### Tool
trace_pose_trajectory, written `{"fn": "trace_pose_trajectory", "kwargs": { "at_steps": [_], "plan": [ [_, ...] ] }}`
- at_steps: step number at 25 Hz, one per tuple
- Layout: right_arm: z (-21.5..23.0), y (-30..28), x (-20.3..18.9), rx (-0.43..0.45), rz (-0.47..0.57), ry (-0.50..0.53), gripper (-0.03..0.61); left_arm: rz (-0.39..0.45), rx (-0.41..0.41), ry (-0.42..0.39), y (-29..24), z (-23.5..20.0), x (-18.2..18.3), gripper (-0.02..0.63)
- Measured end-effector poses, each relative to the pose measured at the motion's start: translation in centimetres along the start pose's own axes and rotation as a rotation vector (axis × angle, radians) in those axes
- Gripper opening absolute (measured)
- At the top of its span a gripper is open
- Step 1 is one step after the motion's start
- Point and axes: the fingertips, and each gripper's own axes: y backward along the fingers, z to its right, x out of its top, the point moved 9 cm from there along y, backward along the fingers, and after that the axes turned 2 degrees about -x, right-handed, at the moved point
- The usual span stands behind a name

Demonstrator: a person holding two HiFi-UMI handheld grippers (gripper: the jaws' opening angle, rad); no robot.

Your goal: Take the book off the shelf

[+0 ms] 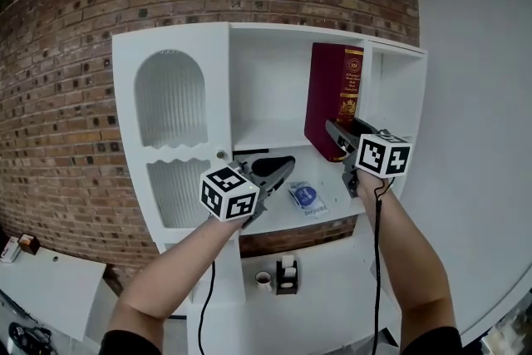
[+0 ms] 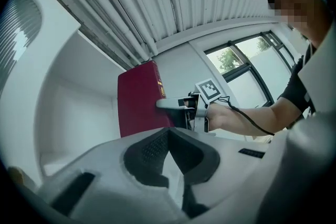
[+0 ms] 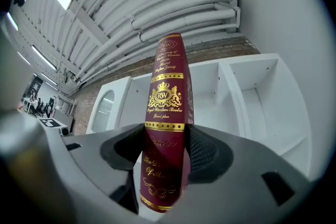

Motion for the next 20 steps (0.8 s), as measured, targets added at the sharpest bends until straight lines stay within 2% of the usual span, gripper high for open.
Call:
{"fn": "trace_pose_trajectory", "kwargs": {
  "at_steps": [6, 8, 16, 20],
  "plan": [
    [-1.8, 5.7, 0.8, -0.031, 0.01, 0.014, 0.241, 0.003, -0.062, 0.08, -0.2, 3.4, -1.7, 0.008],
    [-2.3, 7.1, 0.9, -0.032, 0.004, 0.025, 0.241, 0.01, -0.07, 0.083, -0.1, 4.5, -1.5, 0.008],
    [-2.2, 12.8, 0.5, 0.033, -0.02, -0.008, 0.238, 0.001, -0.035, 0.078, -0.6, 9.4, 0.2, 0.008],
    [-1.7, 16.4, 0.9, 0.072, -0.029, -0.031, 0.238, -0.001, -0.017, 0.085, -1.3, 13.3, 1.6, 0.008]
  ]
}}
